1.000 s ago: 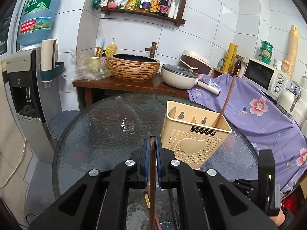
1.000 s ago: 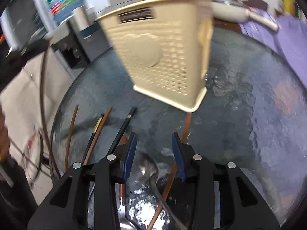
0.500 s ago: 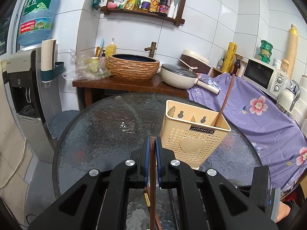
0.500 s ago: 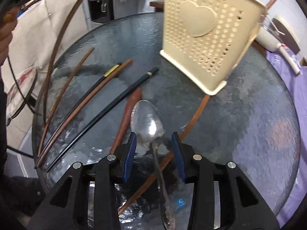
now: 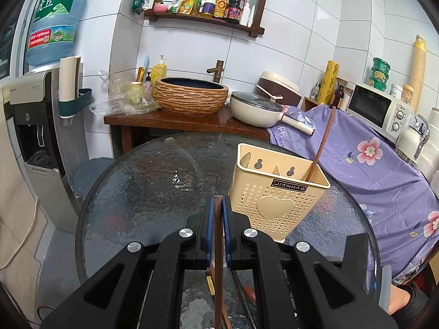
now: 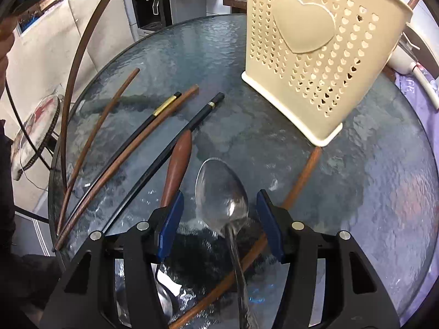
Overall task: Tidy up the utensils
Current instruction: 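Grasp a metal spoon with the right tool while the left tool holds its chopstick above the holder, then lower the chopstick into the holder with the left tool while the right tool carries the metal spoon over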
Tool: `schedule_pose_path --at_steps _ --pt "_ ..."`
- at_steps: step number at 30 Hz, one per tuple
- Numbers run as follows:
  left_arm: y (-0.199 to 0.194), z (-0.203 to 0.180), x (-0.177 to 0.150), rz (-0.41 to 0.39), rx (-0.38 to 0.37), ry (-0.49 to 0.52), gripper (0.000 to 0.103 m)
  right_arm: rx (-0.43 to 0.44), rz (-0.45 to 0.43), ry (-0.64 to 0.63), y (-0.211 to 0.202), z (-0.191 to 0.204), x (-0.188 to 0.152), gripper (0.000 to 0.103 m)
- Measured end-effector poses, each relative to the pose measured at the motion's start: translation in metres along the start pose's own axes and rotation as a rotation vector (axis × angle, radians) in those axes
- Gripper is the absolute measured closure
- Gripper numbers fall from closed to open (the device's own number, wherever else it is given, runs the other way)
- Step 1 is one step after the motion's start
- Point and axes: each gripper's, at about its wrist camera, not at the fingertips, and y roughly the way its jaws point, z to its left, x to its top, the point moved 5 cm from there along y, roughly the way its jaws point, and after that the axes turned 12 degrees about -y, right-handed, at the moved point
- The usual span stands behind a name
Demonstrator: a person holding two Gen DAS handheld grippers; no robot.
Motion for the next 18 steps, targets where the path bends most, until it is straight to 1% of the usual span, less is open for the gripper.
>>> schedule_pose_path --at_steps 1,2,3,4,9,10,13,18 --pt "-0.001 0.0 0.0 -0.001 0.0 0.001 0.097 0.003 0.0 -0.003 0.0 0.0 0.002 0.052" --pt "-0.001 0.001 0.0 -0.001 0.0 0.001 0.097 0.002 0.0 -0.004 0.0 0.001 0.003 0.056" --pt "-0.001 0.001 0.0 0.0 0.0 0.001 0.097 0.002 0.0 -0.003 0.0 0.0 0.004 0.062" --pt "-0.001 0.001 0.0 0.0 0.0 0.001 0.097 0.003 0.0 -0.001 0.0 0.0 0.004 0.064" --pt "-0.002 -0.001 0.0 0.0 -0.004 0.001 0.097 0.001 -0.003 0.02 0.002 -0.003 0.006 0.064" --pt "-0.002 -0.001 0.0 0.001 -0.004 0.001 0.097 -0.002 -0.01 0.027 -0.003 -0.006 0.003 0.064" --pt "-0.004 -0.002 0.0 0.0 -0.013 -0.002 0.097 -0.009 -0.047 0.063 -0.015 -0.014 -0.001 0.064" --pt "-0.013 -0.005 0.003 -0.012 -0.029 0.0 0.097 -0.025 -0.148 0.127 -0.046 -0.026 0.003 0.064"
